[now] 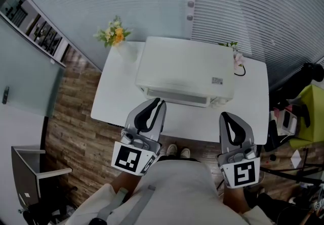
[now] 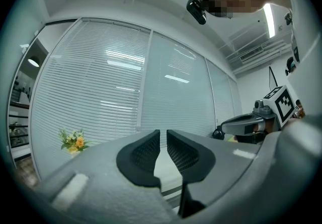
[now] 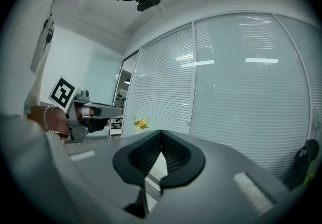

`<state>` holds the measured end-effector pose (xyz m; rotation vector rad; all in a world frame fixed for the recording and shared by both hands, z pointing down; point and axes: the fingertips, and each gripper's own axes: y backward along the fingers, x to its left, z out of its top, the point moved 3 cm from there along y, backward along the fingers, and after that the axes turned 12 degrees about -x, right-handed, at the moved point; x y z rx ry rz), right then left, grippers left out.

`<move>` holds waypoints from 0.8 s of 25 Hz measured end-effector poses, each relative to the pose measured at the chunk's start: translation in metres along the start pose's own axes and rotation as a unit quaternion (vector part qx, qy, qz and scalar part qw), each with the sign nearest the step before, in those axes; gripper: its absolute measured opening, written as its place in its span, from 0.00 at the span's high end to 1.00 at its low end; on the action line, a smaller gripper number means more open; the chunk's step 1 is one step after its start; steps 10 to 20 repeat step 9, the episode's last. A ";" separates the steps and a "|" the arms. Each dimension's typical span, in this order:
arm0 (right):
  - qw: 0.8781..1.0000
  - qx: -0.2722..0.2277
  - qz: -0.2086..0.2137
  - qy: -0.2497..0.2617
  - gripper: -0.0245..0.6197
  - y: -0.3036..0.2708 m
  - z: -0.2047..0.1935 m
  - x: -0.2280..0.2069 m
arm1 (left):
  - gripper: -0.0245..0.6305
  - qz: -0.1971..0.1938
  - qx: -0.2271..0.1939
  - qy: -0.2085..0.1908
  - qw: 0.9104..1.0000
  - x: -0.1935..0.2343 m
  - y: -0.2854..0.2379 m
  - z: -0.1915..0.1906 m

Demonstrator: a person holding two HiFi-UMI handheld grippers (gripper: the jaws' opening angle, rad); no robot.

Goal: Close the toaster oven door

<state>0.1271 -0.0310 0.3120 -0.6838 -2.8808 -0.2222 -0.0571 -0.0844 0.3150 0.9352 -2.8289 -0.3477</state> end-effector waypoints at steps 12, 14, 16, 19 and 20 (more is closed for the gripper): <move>1.000 -0.001 -0.001 0.001 0.96 0.003 0.000 -0.004 | 0.90 -0.003 0.003 -0.001 1.000 -0.004 -0.002 -0.002; 1.000 -0.001 -0.001 0.001 0.96 0.003 0.000 -0.004 | 0.90 -0.003 0.003 -0.001 1.000 -0.004 -0.002 -0.002; 1.000 -0.001 -0.001 0.001 0.96 0.003 0.000 -0.004 | 0.90 -0.003 0.003 -0.001 1.000 -0.004 -0.002 -0.002; 1.000 -0.001 -0.001 0.001 0.96 0.003 0.000 -0.004 | 0.90 -0.003 0.003 -0.001 1.000 -0.004 -0.002 -0.002; 1.000 -0.001 -0.001 0.001 0.96 0.003 0.000 -0.004 | 0.90 -0.003 0.003 -0.001 1.000 -0.004 -0.002 -0.002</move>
